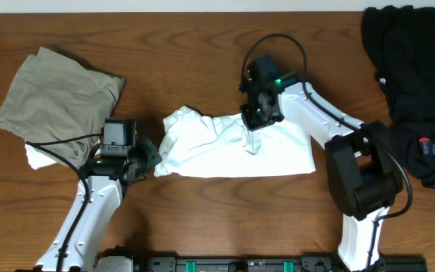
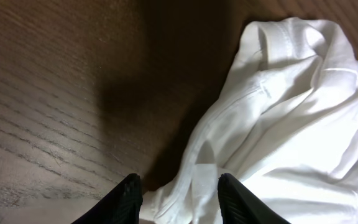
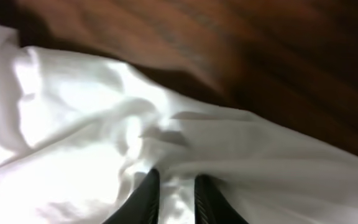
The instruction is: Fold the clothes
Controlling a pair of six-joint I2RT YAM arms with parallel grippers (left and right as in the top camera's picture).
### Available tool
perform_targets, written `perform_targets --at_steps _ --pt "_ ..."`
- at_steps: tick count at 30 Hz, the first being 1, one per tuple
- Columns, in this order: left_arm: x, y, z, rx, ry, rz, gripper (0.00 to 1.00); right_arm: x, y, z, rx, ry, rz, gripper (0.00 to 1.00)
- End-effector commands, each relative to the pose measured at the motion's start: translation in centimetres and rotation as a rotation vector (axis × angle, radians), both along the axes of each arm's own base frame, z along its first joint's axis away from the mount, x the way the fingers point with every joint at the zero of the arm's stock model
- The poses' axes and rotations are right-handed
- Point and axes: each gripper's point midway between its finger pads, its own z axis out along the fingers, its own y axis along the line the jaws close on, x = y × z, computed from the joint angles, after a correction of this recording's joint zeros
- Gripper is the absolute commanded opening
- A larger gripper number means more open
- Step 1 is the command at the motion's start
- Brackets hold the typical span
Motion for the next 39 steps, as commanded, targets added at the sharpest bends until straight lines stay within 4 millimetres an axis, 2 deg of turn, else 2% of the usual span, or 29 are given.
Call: perform_targets --at_steps 1,7,10,13,15,18,22,25,28,32,36,39 --pt "-0.1 0.4 0.1 0.018 -0.007 -0.005 0.43 -0.4 0.8 0.0 0.025 0.005 0.040 0.20" --pt "-0.1 0.4 0.1 0.018 -0.007 -0.005 0.43 -1.3 0.3 -0.3 0.006 0.045 0.034 0.27" --pt "-0.1 0.4 0.1 0.018 -0.007 -0.005 0.43 -1.8 0.0 -0.3 -0.004 0.068 0.033 0.25" --pt "-0.1 0.4 0.1 0.018 -0.007 -0.005 0.43 -1.5 0.2 0.2 0.004 0.053 0.034 0.25" --pt "-0.1 0.4 0.1 0.018 -0.007 -0.005 0.43 -1.0 0.6 1.8 0.024 0.026 0.045 0.27" --pt "-0.1 0.4 0.1 0.018 -0.007 -0.005 0.43 0.2 0.9 5.8 0.050 -0.066 0.064 0.27" --pt "-0.1 0.4 0.1 0.018 -0.007 -0.005 0.43 1.9 -0.6 10.6 0.022 -0.214 0.019 0.28" --pt "-0.1 0.4 0.1 0.019 -0.007 -0.005 0.43 2.4 -1.7 11.9 0.013 -0.249 -0.012 0.26" --pt "-0.1 0.4 0.1 0.018 -0.008 -0.005 0.43 2.5 -2.8 10.6 -0.015 -0.218 -0.037 0.25" --pt "-0.1 0.4 0.1 0.018 -0.007 -0.005 0.43 1.7 -4.9 6.3 -0.094 -0.122 -0.123 0.22" --pt "-0.1 0.4 0.1 0.018 -0.007 -0.005 0.43 0.0 -5.6 1.6 -0.143 -0.001 -0.132 0.20" --pt "-0.1 0.4 0.1 0.018 -0.007 -0.005 0.44 -1.2 -5.5 -0.7 -0.157 0.066 -0.123 0.19"
